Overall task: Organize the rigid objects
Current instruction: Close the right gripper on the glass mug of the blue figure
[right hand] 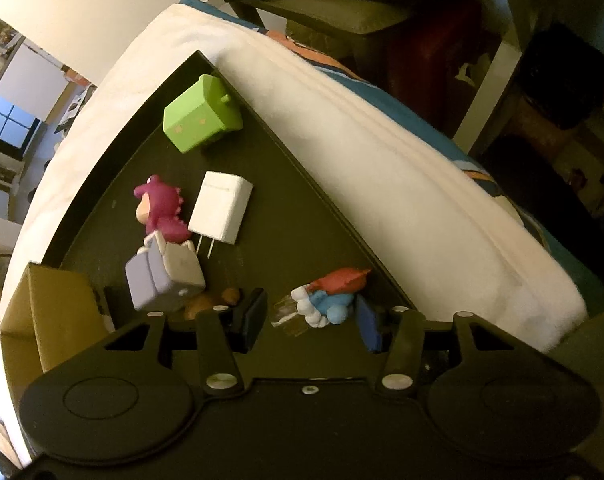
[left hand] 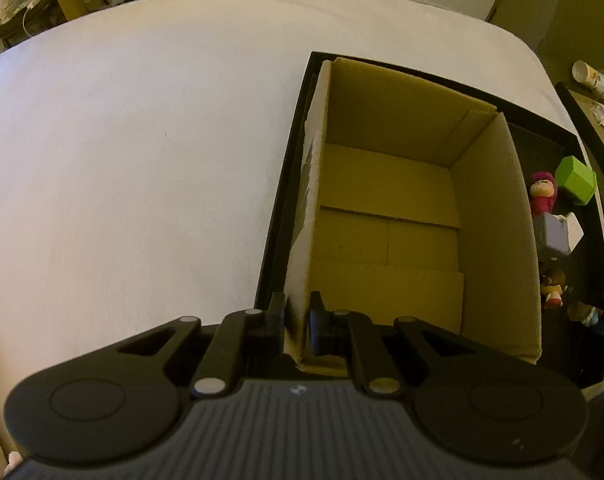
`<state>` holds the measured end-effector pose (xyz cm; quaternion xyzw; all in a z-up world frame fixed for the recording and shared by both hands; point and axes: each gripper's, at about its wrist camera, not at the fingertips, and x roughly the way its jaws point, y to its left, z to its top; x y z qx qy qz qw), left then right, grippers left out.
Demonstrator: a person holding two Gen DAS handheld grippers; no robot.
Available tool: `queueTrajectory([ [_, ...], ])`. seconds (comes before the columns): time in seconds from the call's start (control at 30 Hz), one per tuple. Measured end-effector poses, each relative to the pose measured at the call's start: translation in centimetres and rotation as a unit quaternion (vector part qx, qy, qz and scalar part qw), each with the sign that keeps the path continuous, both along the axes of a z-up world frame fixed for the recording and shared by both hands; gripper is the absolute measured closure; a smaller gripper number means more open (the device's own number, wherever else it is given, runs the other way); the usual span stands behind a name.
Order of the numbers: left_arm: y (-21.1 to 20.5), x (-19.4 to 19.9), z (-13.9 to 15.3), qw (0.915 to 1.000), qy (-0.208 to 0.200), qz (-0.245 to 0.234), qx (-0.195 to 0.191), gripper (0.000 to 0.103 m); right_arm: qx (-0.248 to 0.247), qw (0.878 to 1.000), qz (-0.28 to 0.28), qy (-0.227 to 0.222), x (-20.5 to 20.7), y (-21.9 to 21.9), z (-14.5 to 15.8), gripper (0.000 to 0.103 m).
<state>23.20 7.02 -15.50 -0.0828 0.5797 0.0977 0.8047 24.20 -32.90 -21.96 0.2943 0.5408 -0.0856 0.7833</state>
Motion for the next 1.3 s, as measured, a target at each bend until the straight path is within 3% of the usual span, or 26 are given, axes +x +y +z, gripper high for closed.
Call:
queueTrajectory([
  [0.23, -1.0, 0.7, -0.4, 0.9997, 0.010, 0.011, 0.017, 0.093, -0.028, 0.999, 0.028, -0.006, 0.7, 0.7, 0.0, 0.056],
  [0.7, -2.4, 1.1, -1.1, 0.9984, 0.015, 0.012, 0.053, 0.093, -0.018, 0.999, 0.033, 0.008, 0.7, 0.9, -0.8, 0.056],
  [0.83, -2.7, 0.6, -0.8, 0.9974, 0.014, 0.010, 0.070, 0.092, -0.043, 0.998, 0.046, 0.001, 1.1, 1.7, -0.6, 0.056],
  [1.3, -2.6, 0.1, -0.1, 0.9970, 0.006, 0.008, 0.076, 0.093, -0.051, 0.996, 0.066, -0.017, 0.3, 1.7, 1.2, 0.058],
])
